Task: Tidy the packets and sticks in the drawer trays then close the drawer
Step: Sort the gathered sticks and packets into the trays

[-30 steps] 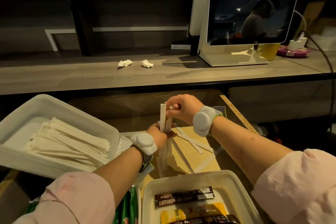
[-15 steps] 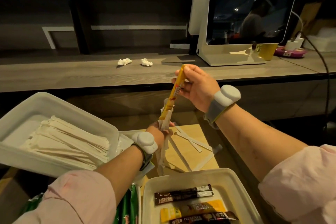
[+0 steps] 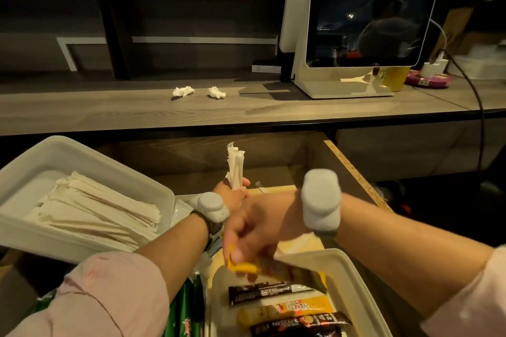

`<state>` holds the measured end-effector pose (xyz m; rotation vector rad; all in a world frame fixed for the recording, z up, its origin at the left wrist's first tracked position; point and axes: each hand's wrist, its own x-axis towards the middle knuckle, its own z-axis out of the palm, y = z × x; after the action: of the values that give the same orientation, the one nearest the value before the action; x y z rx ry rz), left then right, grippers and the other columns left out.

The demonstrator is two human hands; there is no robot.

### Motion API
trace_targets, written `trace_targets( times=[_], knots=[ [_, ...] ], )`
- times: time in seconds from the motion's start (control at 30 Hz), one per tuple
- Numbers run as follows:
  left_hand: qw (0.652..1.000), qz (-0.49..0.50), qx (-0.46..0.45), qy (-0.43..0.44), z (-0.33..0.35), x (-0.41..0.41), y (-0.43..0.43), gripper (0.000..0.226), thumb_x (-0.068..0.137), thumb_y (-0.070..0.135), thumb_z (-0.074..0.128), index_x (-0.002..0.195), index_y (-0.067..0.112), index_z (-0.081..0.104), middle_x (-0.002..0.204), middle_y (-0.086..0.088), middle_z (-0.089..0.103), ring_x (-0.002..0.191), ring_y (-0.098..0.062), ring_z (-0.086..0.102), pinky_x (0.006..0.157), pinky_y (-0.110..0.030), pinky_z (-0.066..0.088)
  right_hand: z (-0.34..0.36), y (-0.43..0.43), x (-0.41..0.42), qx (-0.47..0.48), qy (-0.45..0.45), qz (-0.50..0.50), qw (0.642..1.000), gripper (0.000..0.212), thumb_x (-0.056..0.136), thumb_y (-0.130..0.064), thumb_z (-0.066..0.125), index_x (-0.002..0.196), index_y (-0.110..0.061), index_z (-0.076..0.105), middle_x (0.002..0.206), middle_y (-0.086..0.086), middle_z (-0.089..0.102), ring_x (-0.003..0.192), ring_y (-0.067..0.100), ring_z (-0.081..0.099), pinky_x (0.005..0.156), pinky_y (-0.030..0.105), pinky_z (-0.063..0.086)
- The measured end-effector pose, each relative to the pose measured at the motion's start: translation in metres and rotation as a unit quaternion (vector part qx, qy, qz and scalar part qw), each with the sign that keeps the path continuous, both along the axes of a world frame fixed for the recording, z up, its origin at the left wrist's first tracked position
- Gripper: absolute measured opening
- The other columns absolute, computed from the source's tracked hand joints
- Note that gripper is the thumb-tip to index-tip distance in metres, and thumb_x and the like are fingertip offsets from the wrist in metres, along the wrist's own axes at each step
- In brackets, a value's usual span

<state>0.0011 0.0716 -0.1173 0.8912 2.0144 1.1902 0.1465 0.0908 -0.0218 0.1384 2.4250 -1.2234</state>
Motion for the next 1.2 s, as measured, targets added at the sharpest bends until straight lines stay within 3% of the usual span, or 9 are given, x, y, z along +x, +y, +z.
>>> trace_targets(
  times=[0.07, 0.13, 0.2, 0.33, 0.5, 0.73, 0.8, 1.0, 1.2],
  knots=[
    [1.000, 0.027, 0.007, 0.000, 0.001, 0.005, -0.001, 0.016, 0.090, 0.008, 0.050, 0.101, 0.017, 0.056, 0.076, -0.002, 0.060, 0.063, -0.015, 0.051, 0.058, -0.019, 0.049, -0.016, -0.009, -0.001, 0.080, -0.053, 0.046, 0.994, 0.028, 0.092, -0.016, 0.058, 0.119, -0.007, 0.064, 0.108, 0.010, 0.068, 0.081, 0.008, 0.062, 0.066, 0.003, 0.051],
    [0.999, 0.032, 0.013, 0.001, 0.004, 0.009, -0.003, 0.017, 0.089, 0.008, 0.049, 0.102, 0.017, 0.057, 0.079, -0.003, 0.061, 0.060, -0.012, 0.049, 0.041, -0.011, 0.042, -0.020, -0.004, -0.003, 0.122, -0.083, 0.039, 0.988, 0.029, 0.093, -0.018, 0.057, 0.121, -0.012, 0.063, 0.115, 0.009, 0.068, 0.093, 0.016, 0.067, 0.079, 0.015, 0.056],
    [0.999, 0.033, 0.029, 0.007, 0.006, 0.010, -0.003, 0.016, 0.092, 0.009, 0.047, 0.103, 0.016, 0.056, 0.077, -0.003, 0.059, 0.063, -0.010, 0.050, 0.044, -0.013, 0.041, -0.017, 0.017, -0.008, 0.131, -0.068, -0.071, 0.987, 0.025, 0.093, -0.020, 0.055, 0.115, -0.013, 0.066, 0.105, 0.007, 0.072, 0.086, 0.017, 0.069, 0.081, 0.029, 0.057],
    [0.999, 0.029, 0.029, -0.023, 0.011, 0.008, -0.005, 0.014, 0.092, 0.013, 0.048, 0.100, 0.019, 0.057, 0.085, -0.006, 0.060, 0.080, -0.021, 0.057, 0.056, -0.019, 0.040, -0.025, 0.071, -0.011, 0.226, -0.003, -0.275, 0.934, 0.027, 0.095, -0.024, 0.052, 0.114, -0.011, 0.066, 0.101, 0.005, 0.068, 0.087, 0.020, 0.068, 0.069, 0.025, 0.054],
    [0.997, 0.037, 0.026, -0.056, 0.011, 0.006, -0.006, 0.013, 0.092, 0.015, 0.050, 0.100, 0.022, 0.058, 0.078, -0.002, 0.059, 0.073, -0.016, 0.056, 0.057, -0.023, 0.043, -0.061, 0.098, -0.008, 0.397, -0.179, -0.091, 0.896, 0.048, 0.088, -0.021, 0.064, 0.134, -0.016, 0.051, 0.137, 0.002, 0.053, 0.123, 0.023, 0.053, 0.099, 0.030, 0.043],
    [0.995, 0.061, 0.044, -0.061, 0.007, 0.008, -0.004, 0.012, 0.095, 0.017, 0.047, 0.097, 0.020, 0.058, 0.075, 0.000, 0.059, 0.076, -0.018, 0.058, 0.074, -0.029, 0.046, -0.084, 0.085, 0.008, 0.421, -0.203, -0.041, 0.883, 0.039, 0.089, -0.017, 0.060, 0.123, 0.003, 0.060, 0.114, 0.017, 0.060, 0.114, 0.034, 0.056, 0.104, 0.043, 0.040],
    [0.995, 0.066, 0.045, -0.064, 0.007, 0.007, -0.004, 0.012, 0.095, 0.017, 0.047, 0.098, 0.019, 0.058, 0.075, -0.001, 0.059, 0.073, -0.017, 0.058, 0.068, -0.027, 0.048, -0.088, 0.089, 0.004, 0.417, -0.205, -0.033, 0.885, 0.037, 0.087, -0.014, 0.063, 0.120, 0.003, 0.062, 0.101, 0.014, 0.055, 0.097, 0.030, 0.057, 0.101, 0.043, 0.045],
    [0.992, 0.102, 0.055, -0.050, 0.006, 0.008, -0.002, 0.023, 0.094, 0.013, 0.045, 0.110, 0.010, 0.061, 0.072, -0.002, 0.055, 0.063, -0.011, 0.052, 0.055, -0.020, 0.038, -0.105, 0.102, -0.003, 0.447, -0.145, -0.124, 0.874, 0.026, 0.084, -0.024, 0.063, 0.106, -0.011, 0.068, 0.100, 0.013, 0.069, 0.090, 0.031, 0.067, 0.085, 0.042, 0.057],
    [0.993, 0.100, 0.047, -0.048, 0.006, 0.008, 0.000, 0.028, 0.094, 0.016, 0.046, 0.117, 0.011, 0.061, 0.073, -0.001, 0.055, 0.064, -0.011, 0.052, 0.055, -0.020, 0.038, -0.122, 0.110, -0.019, 0.433, -0.049, -0.288, 0.853, 0.045, 0.089, -0.050, 0.051, 0.121, -0.018, 0.049, 0.121, 0.008, 0.051, 0.113, 0.030, 0.051, 0.092, 0.045, 0.049]
  ],
)
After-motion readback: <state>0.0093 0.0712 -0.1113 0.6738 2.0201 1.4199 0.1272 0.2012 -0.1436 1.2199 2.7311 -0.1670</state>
